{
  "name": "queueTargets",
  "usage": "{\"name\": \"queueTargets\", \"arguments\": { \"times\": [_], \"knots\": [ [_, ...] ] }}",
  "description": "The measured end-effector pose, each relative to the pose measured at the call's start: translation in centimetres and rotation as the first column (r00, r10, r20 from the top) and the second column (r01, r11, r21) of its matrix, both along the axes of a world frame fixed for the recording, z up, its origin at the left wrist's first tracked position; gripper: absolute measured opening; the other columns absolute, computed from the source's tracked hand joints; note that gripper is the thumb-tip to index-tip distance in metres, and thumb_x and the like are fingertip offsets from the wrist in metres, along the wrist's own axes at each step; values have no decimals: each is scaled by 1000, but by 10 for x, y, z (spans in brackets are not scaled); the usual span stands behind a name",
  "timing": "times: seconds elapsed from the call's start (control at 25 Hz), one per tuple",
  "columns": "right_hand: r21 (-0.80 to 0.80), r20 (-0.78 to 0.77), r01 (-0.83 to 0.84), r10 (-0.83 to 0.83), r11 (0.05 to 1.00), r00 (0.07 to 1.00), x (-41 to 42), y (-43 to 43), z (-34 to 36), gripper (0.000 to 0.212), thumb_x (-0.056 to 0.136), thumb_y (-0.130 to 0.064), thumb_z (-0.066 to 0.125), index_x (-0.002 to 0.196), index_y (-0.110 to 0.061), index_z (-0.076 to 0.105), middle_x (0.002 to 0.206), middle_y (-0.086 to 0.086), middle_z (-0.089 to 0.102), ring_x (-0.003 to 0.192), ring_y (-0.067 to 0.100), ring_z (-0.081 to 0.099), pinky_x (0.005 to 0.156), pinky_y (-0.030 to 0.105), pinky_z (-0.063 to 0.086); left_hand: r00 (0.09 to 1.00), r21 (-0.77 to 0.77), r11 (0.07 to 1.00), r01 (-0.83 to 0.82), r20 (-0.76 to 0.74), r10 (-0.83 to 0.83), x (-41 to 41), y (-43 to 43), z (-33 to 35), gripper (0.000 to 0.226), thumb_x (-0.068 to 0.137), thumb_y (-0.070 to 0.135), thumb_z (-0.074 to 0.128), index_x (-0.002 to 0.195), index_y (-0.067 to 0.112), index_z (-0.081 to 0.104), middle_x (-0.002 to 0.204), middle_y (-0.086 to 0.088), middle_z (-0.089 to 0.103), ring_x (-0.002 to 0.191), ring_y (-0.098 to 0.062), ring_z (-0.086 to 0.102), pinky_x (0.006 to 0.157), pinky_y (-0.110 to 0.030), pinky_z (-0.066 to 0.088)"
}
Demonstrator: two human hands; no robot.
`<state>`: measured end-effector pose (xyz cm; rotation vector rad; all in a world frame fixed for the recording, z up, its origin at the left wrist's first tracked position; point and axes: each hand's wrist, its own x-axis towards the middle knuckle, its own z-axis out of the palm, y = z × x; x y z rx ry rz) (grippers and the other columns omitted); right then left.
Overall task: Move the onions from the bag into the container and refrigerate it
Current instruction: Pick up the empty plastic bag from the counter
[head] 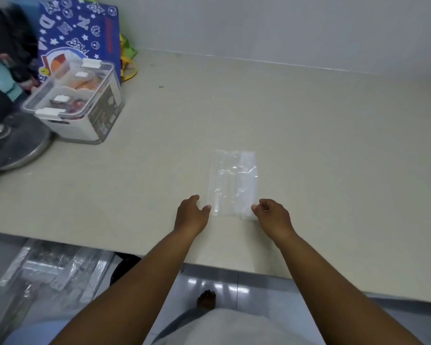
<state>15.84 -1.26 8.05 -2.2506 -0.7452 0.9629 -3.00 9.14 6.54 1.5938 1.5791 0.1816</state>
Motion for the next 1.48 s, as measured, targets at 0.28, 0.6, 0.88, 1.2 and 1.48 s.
{"name": "queueTargets", "arguments": {
  "times": [0.28,0.6,0.88,1.2,1.48],
  "knots": [
    [-55,67,-55,59,997,996,-11,27,-18,21,85,-27,63,98,-12,68,95,3,71,90,24,66,82,34,51,968,-177,962,-210,104,230,-3,13,-9,36,83,20,69,117,9,66,119,-10,68,111,-32,64,100,-39,49],
    [35,-15,-399,400,916,916,-60,15,-26,4,79,-22,63,81,-23,60,78,4,68,60,13,68,52,18,45,764,-216,800,-560,240,599,-81,-72,-2,23,85,3,55,71,17,67,71,-6,72,70,-23,70,75,-40,63],
    [121,-26,-817,824,565,566,-138,-16,-55,5,85,-20,63,87,-22,59,69,-1,63,62,19,67,65,37,58,386,-231,444,-866,256,886,-145,-215,-14,15,87,1,58,81,13,65,76,-6,70,64,-16,67,53,-17,54],
    [-97,-123,-921,914,376,386,-218,-45,-111,7,82,-18,64,79,-16,58,71,4,65,66,21,68,66,44,61,169,-349,225,-910,183,968,-201,-272,-76,23,86,-5,53,83,14,67,80,-10,69,73,-25,64,66,-34,56],
    [-374,-224,-822,818,430,530,-278,-15,-235,7,84,-16,64,80,-20,60,82,4,68,72,25,73,54,33,58,297,-476,279,-834,39,954,-258,-238,-213,19,86,-1,54,80,10,68,85,-22,67,69,-22,62,66,-37,56]
  ]
}}
